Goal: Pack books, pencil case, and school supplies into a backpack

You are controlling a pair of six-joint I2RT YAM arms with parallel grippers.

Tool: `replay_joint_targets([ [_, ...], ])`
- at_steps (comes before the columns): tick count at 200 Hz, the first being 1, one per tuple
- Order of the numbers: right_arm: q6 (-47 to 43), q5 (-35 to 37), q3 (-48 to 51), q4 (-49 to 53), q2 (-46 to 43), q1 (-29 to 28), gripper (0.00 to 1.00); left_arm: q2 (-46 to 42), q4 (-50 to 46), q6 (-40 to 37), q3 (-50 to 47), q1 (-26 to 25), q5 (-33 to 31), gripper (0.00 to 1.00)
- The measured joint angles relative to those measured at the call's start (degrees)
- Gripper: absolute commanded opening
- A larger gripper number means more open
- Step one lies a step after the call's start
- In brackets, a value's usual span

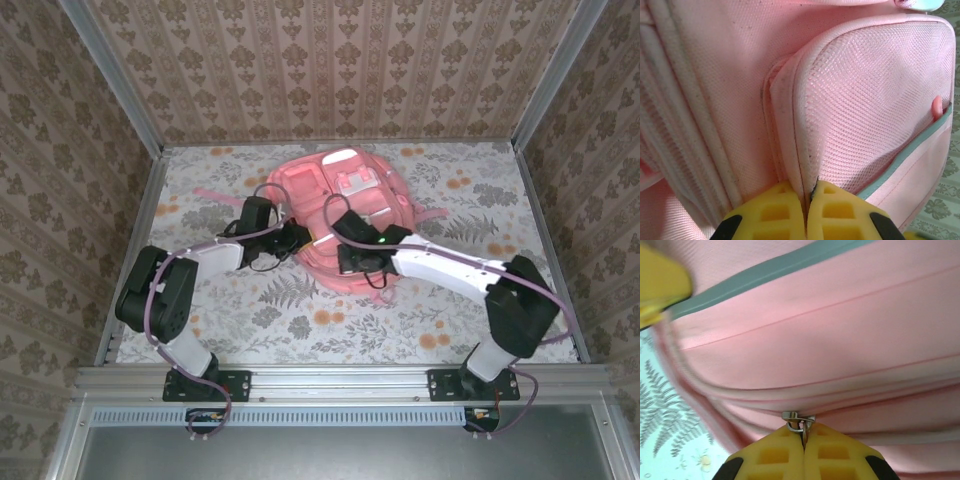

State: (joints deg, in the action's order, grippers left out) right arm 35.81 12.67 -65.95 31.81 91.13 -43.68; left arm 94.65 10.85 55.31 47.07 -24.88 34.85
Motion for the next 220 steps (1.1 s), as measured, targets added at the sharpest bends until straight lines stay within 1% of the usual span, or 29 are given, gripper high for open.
replay_joint_targets([
  [26, -4.04, -0.02, 1.51, 0.72, -3.63, 5.20, 0.00, -1.60, -3.26, -3.78, 0.02, 2.58, 0.09, 0.00],
  [47, -6.40, 0.37, 1.25, 1.86, -4.13, 7.72, 0.00, -2.45, -6.19, -7.02, 0.24, 5.25, -0.02, 0.00],
  [59, -7.45, -0.22, 0.85, 1.79, -4.13, 7.91, 0.00, -2.54, -8.13, -8.94, 0.87, 6.73, 0.48, 0.00],
  [80, -8.17, -3.23, -0.46, 1.40, -3.98, 7.04, 0.00, -2.54, -12.46, -12.35, 3.19, 8.87, 0.81, 0.00],
  [98, -8.57, -5.51, -2.10, 1.11, -2.45, 4.94, 0.00, -2.47, -16.26, -15.45, 5.62, 11.15, 0.46, 0.00],
  [104, -8.66, -6.10, -2.86, 1.09, -1.57, 4.15, 0.00, -2.47, -17.29, -16.33, 6.40, 11.98, 0.07, 0.05],
  [108, -8.68, -6.45, -3.37, 1.05, -0.96, 3.67, 0.00, -2.47, -17.92, -16.87, 6.91, 12.61, -0.28, 0.10],
  [116, -8.66, -7.50, -4.63, 0.92, 0.70, 2.34, 0.00, -2.47, -18.73, -17.99, 7.63, 13.84, -0.85, 0.25],
  [123, -8.63, -8.39, -5.64, 0.72, 2.03, 1.29, 0.00, -2.47, -19.06, -18.43, 8.00, 14.78, -1.51, 0.34],
  [133, -8.59, -9.84, -7.13, 0.15, 3.96, -0.17, 0.00, -2.47, -19.71, -18.43, 8.35, 16.04, -3.10, 0.43],
  [141, -8.39, -11.13, -8.22, -0.50, 5.49, -1.25, 0.00, -2.62, -20.48, -18.71, 8.48, 16.96, -4.31, 0.48],
  [160, -7.28, -14.45, -10.91, -2.21, 8.72, -3.15, 0.00, -4.63, -23.30, -18.08, 8.15, 18.16, -7.76, 0.55],
  [181, -5.95, -17.53, -14.32, -3.65, 12.09, -4.55, 0.00, -11.23, -26.95, -17.00, 6.10, 18.18, -11.43, 0.62],
  [201, -4.92, -19.45, -16.63, -5.09, 14.21, -5.27, 0.00, -18.58, -29.22, -15.13, 3.91, 18.12, -13.44, 0.63],
  [220, -4.09, -20.59, -17.90, -6.08, 15.37, -5.51, 0.00, -22.73, -27.98, -11.87, 1.27, 18.08, -12.66, 0.62],
])
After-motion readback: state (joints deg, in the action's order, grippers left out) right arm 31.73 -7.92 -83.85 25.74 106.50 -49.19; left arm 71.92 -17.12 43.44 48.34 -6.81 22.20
